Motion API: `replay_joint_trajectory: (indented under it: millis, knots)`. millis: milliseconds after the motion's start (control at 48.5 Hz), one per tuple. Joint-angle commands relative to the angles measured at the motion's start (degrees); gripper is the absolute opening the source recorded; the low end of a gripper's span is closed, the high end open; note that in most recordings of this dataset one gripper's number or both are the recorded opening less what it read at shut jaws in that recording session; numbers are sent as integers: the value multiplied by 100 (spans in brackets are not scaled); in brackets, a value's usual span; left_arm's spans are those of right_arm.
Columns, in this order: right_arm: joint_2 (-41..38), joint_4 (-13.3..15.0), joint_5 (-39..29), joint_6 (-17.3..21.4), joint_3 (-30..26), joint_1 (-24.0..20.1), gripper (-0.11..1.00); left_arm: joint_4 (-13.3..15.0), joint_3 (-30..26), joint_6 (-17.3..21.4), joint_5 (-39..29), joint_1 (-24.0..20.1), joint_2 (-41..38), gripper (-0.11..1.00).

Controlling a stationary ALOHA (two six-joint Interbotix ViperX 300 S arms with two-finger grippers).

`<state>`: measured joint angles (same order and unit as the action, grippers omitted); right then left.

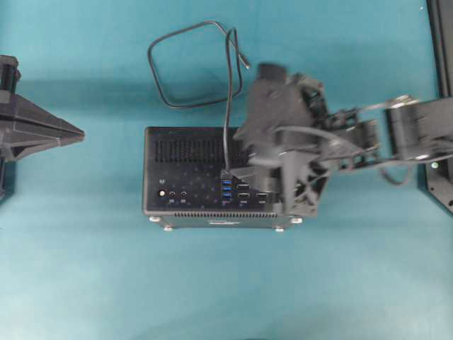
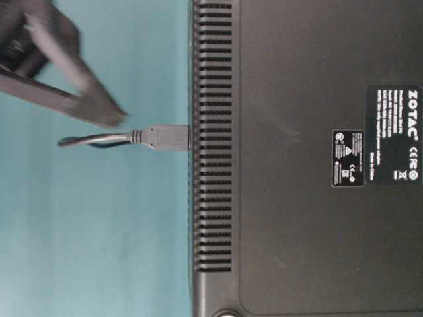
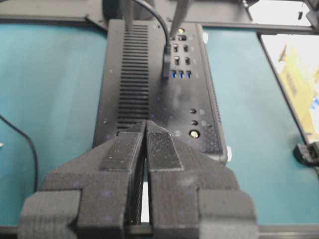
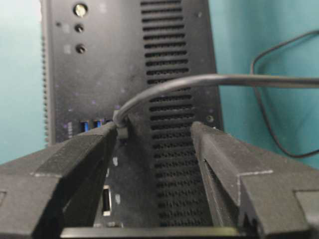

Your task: Insert the USB into the PC box with both arms.

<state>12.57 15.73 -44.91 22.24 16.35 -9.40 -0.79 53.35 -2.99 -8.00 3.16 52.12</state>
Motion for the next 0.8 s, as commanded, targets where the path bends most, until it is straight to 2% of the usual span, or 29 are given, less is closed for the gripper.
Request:
replay_joint_trajectory:
  millis: [0,372,784]
  knots:
    - [255,18,53,26,-9,-18,72,-18,-114,0,44,0,-18,0]
    - [1002,18,360,53,668,-202,72,-18,-114,35,26,132,-18,0]
    - [1521,9,633,70,1081,-246,72,-18,-176,88,53,308,158,0]
